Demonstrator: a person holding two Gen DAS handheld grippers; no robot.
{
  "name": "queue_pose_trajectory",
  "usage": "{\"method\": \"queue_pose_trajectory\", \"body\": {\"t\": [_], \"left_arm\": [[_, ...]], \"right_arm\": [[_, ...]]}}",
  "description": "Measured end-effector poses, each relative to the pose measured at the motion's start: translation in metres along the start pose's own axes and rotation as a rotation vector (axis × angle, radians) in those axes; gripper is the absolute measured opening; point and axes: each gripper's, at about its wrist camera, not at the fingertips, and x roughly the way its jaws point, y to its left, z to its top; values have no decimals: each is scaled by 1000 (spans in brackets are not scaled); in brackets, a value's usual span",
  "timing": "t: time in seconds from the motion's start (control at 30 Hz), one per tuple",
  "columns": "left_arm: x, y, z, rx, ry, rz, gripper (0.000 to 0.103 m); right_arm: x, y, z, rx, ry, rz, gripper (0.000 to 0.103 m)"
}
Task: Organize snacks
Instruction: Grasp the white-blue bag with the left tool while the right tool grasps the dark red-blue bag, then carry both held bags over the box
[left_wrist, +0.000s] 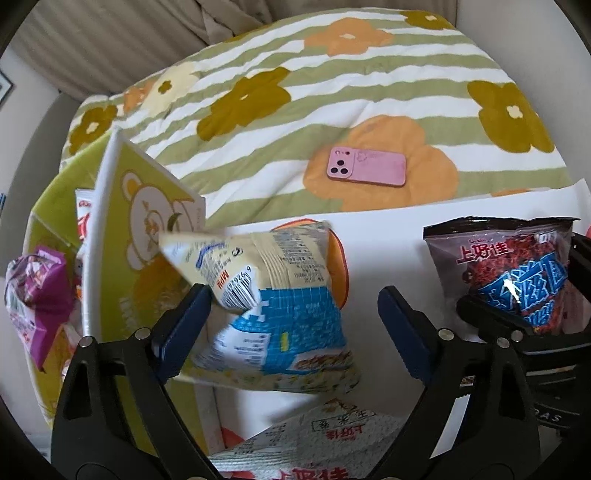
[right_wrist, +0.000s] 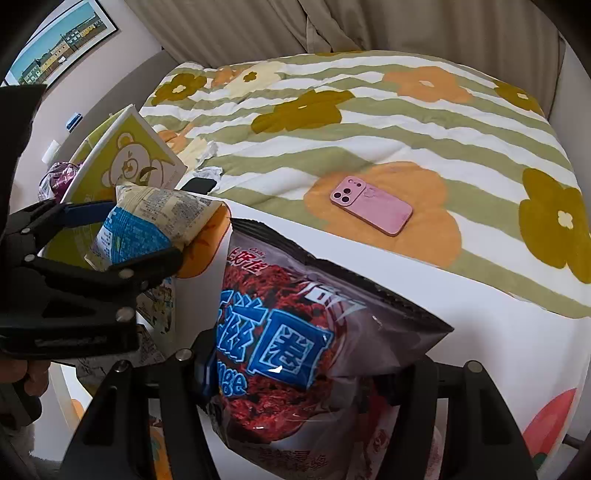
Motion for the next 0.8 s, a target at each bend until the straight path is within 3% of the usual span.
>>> {"method": "queue_pose_trajectory", "body": {"t": [0.3,0.47,0.53,0.8], "left_arm": [[22,1,-5,-14,53,59,89],[30,5,-8,-28,87,51,75],[35,7,-12,-36,107,45,56],[27,9,-17,-23,66,19,47]], "right_arm": [[0,-2,-1,-10,4,9,60],[1,-1,-1,-7,5,10,60],[2,0,-1,-6,3,9,60],[2,-2,-1,-9,4,10,60]]}}
